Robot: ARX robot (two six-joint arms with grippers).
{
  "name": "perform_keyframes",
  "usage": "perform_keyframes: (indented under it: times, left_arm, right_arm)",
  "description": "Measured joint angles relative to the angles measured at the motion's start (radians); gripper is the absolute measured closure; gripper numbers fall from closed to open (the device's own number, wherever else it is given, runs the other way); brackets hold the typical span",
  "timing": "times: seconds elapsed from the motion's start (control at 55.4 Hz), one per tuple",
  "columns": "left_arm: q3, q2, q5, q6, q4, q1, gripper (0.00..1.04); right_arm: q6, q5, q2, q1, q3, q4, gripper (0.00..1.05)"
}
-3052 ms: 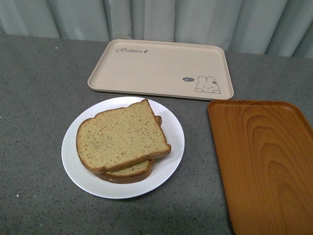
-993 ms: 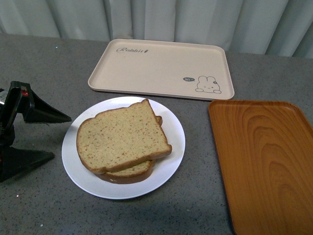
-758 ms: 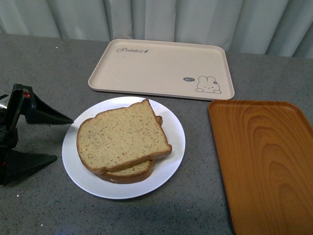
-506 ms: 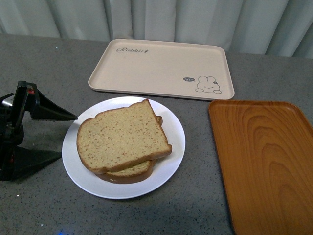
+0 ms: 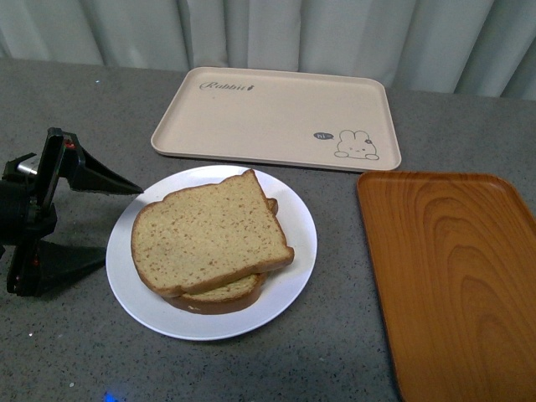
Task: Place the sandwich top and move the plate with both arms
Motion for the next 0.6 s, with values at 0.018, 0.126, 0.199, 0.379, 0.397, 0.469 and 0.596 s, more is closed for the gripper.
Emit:
perform_keyframes:
  times: [0.018,0.126,0.199,0.379,0.397,0.469,0.596]
  left_arm:
    - [0.000,0.000,0.000,-0.001,0.000,0.000,0.07]
    - [0.000,0.003,-0.010,0.001,-0.008,0.000,0.19]
    - [0.000,0.007,-0.020,0.002,-0.015,0.001,0.30]
    - [-0.003,0.013,-0.041,0.013,-0.027,0.001,0.60]
    - [-0.005,0.014,-0.036,0.016,-0.027,0.002,0.64]
    - [-0.005,0.014,-0.022,0.024,-0.027,0.001,0.80]
    - [-0.006,0.013,0.014,0.050,-0.026,0.003,1.00]
  right_arm:
    - [0.000,0.000,0.000,0.000,0.000,0.000,0.09]
    - [0.000,0.000,0.000,0.000,0.000,0.000,0.09]
    - [0.000,0.000,0.000,0.000,0.000,0.000,0.09]
    - [0.000,0.000,0.000,0.000,0.000,0.000,0.09]
    - [0.000,0.000,0.000,0.000,0.000,0.000,0.09]
    - [0.000,0.000,0.000,0.000,0.000,0.000,0.09]
    - [0.000,0.000,0.000,0.000,0.000,0.000,0.09]
